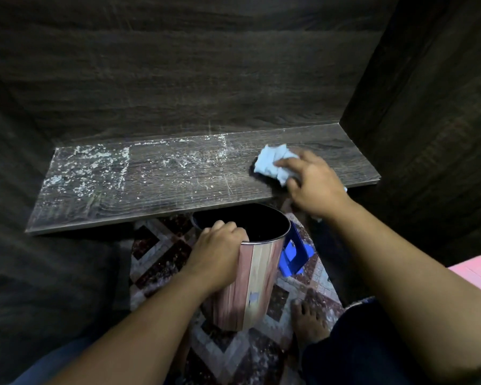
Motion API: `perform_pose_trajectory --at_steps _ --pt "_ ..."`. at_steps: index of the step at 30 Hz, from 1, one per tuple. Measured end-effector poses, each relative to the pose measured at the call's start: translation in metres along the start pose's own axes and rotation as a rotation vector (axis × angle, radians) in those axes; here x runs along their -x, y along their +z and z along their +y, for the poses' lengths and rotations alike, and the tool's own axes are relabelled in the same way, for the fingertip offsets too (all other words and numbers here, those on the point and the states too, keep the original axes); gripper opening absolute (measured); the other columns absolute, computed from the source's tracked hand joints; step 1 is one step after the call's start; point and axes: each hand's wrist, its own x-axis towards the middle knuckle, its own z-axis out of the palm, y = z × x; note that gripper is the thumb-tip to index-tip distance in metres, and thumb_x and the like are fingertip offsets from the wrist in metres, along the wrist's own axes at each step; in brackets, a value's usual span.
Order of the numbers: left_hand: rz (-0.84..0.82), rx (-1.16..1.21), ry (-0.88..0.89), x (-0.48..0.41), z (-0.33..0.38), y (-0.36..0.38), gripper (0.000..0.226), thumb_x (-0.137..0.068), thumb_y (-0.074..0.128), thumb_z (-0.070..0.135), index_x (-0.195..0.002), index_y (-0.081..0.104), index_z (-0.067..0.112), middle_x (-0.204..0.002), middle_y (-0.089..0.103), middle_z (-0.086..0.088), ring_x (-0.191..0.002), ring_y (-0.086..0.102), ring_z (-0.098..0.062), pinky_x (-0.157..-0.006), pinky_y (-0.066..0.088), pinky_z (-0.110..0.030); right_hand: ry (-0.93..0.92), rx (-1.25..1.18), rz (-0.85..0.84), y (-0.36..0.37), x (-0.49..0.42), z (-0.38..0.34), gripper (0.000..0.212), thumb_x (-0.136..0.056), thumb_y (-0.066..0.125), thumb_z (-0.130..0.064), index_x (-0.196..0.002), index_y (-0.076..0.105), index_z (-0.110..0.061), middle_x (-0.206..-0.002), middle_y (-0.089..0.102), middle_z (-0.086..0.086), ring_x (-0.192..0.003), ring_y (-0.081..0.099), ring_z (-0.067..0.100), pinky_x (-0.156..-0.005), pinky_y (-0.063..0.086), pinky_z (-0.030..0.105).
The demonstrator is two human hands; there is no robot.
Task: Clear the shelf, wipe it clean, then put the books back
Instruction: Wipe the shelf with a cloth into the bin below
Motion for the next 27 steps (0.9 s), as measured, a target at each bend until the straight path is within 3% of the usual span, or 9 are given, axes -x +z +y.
perform_pose_trajectory --at_steps 7,11,13,20,27 --pt "0.026 0.030 -0.030 -0.014 0.006 0.002 0.031 -0.084 0.051 0.009 -0.108 0.056 0.029 -0.104 0.052 0.007 -0.104 0.044 -0.017 -0.086 0.036 -0.029 0.095 0.150 0.189 0.003 -0.088 0.048 0.054 -0.089 0.054 -0.012 -0.141 0.045 -0.018 -0.156 0.022 0.020 -0.136 0.030 0.042 -0.110 0.031 0.049" --pt "0.027 0.036 -0.054 -0.019 0.004 0.006 0.030 -0.087 0.051 0.012 -0.111 0.055 0.028 -0.107 0.051 0.006 -0.107 0.042 -0.017 -0.089 0.035 -0.031 0.228 0.083 0.095 0.026 -0.115 0.063 0.070 -0.094 0.046 -0.039 -0.154 0.016 -0.018 -0.159 0.002 0.023 -0.144 0.013 0.042 -0.118 0.016 0.047" --pt "0.015 0.030 -0.060 -0.019 0.004 0.007 0.029 -0.088 0.051 0.014 -0.114 0.054 0.028 -0.110 0.050 0.006 -0.110 0.042 -0.018 -0.090 0.034 -0.032 0.309 0.037 0.083 0.039 -0.119 0.062 0.071 -0.095 0.044 -0.044 -0.155 0.011 -0.022 -0.161 0.002 0.018 -0.146 0.013 0.036 -0.116 0.015 0.047" --pt "-0.027 -0.008 -0.074 -0.020 0.005 0.009 0.034 -0.082 0.055 0.012 -0.114 0.054 0.025 -0.111 0.050 0.004 -0.110 0.043 -0.020 -0.090 0.035 -0.033 0.242 0.329 -0.121 0.034 -0.120 0.058 0.053 -0.096 0.037 -0.041 -0.147 0.032 -0.028 -0.159 0.021 0.007 -0.139 0.025 0.035 -0.109 0.021 0.054" --pt "-0.035 -0.012 -0.078 -0.026 0.007 0.015 0.035 -0.084 0.054 0.011 -0.116 0.054 0.025 -0.111 0.051 0.005 -0.109 0.043 -0.018 -0.088 0.035 -0.031 0.070 0.128 -0.196 0.026 -0.109 0.045 0.038 -0.090 0.049 -0.036 -0.128 0.053 -0.041 -0.147 0.042 -0.001 -0.130 0.034 0.034 -0.108 0.030 0.052"
